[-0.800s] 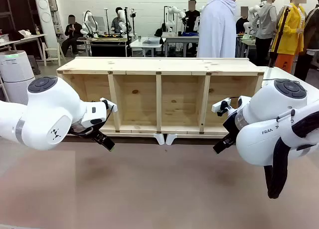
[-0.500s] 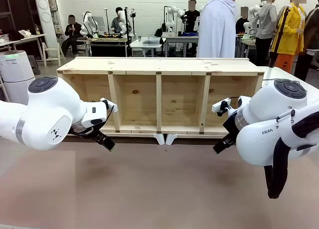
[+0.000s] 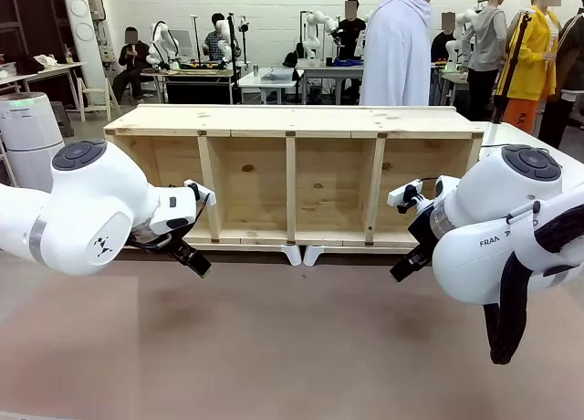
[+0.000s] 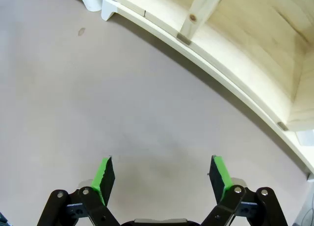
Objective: Perform cable management.
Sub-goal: When the cord part of the Power Cable appears at the lower middle area of the table and stops, grasp the cord part of the Power Cable.
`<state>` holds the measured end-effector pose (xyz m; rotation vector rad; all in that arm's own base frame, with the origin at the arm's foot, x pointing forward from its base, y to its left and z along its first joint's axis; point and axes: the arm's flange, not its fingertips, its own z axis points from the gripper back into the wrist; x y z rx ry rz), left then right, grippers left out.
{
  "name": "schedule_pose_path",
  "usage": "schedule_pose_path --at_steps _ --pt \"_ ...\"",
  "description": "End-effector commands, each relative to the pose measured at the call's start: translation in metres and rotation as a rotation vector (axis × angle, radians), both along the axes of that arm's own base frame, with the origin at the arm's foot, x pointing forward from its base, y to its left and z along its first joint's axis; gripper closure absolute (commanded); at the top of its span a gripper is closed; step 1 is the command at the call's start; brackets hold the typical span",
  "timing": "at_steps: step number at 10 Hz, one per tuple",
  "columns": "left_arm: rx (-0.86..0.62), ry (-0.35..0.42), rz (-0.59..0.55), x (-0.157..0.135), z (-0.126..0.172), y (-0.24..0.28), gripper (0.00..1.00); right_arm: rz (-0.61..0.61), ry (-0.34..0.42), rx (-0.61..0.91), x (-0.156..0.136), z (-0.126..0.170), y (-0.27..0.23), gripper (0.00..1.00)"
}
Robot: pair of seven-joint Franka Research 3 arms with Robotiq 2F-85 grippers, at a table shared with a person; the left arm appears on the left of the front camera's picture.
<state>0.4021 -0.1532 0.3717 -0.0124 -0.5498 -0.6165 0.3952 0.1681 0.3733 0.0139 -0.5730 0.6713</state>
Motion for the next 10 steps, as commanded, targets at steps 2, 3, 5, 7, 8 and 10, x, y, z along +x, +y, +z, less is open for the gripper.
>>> schedule_pose_path --at_steps 2,3,5,7,8,10 --pt "-0.021 -0.023 0.050 -0.016 0.012 0.027 0.00 -0.024 -0.036 -0.010 -0.014 0.015 -0.018 0.00" --pt "-0.022 -0.033 0.068 -0.027 0.019 0.039 0.00 -0.050 -0.039 -0.021 -0.024 0.027 -0.029 0.00" --pt "-0.035 -0.069 0.102 -0.059 0.030 0.059 0.00 -0.085 -0.046 -0.040 -0.048 0.050 -0.051 0.00" --pt "-0.022 -0.083 0.110 -0.087 0.045 0.080 0.00 -0.129 -0.044 -0.034 -0.072 0.074 -0.074 0.00" --pt "-0.012 -0.085 0.130 -0.110 0.046 0.089 0.00 -0.149 -0.043 -0.039 -0.088 0.085 -0.085 0.00" --pt "0.023 -0.094 0.153 -0.141 0.053 0.101 0.00 -0.186 -0.056 -0.034 -0.113 0.102 -0.102 0.00"
